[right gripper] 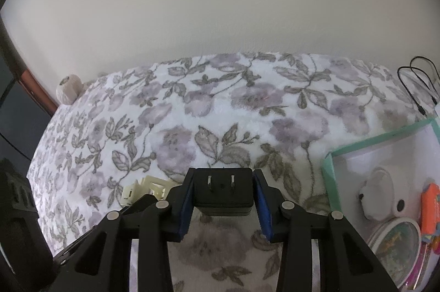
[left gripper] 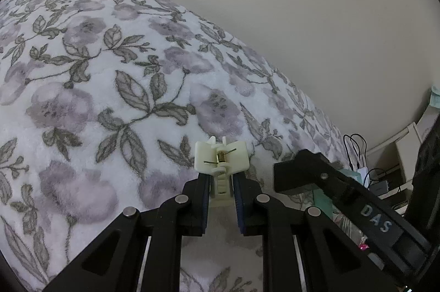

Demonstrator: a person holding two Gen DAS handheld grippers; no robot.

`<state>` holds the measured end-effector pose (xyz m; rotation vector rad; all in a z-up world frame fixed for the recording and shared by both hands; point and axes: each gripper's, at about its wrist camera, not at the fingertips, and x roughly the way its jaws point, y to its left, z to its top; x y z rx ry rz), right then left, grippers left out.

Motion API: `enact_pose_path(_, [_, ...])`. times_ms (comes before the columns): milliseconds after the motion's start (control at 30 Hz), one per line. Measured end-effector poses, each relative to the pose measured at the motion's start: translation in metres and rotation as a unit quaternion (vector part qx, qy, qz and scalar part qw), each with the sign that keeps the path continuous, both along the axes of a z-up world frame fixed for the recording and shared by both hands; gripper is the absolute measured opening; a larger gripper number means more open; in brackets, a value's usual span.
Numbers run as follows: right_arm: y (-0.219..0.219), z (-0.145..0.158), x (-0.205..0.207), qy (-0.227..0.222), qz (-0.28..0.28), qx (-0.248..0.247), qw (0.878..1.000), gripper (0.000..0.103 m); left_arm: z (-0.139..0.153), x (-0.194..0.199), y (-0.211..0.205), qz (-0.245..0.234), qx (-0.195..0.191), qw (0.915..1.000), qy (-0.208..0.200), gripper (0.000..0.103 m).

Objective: Organize rigid objects
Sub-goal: 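Carry the adapter and charger over the teal-rimmed box with both tools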

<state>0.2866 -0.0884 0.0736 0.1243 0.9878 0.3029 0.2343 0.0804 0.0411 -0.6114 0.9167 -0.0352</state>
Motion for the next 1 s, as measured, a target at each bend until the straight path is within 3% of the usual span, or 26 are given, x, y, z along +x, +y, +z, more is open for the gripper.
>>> enact_pose_path(300, [-0.023, 0.013, -0.011, -0.021, -0.019, 0.024, 0.999, 0.042, 0.014, -0.006, 0.003, 0.011, 0.007, 0.9998, -0.014, 0.017])
enact_pose_path(567, [-0.051, 0.053, -0.031, -0.072, -0.028, 0.023, 0.997, 0.042, 0.060, -0.019, -0.010, 0.000, 0.018, 0.9974, -0.070, 0.017])
enact_pose_path(833, [-0.127, 0.072, -0.051, -0.078, -0.080, -0.002, 0.994, 0.042, 0.106, -0.028, -0.077, -0.068, 0.059, 0.9881, -0.125, 0.017])
enact_pose_path(1000, [-0.170, 0.084, -0.063, -0.090, -0.102, -0.024, 0.990, 0.042, 0.116, -0.034, -0.116, -0.112, 0.067, 0.9821, -0.136, 0.017])
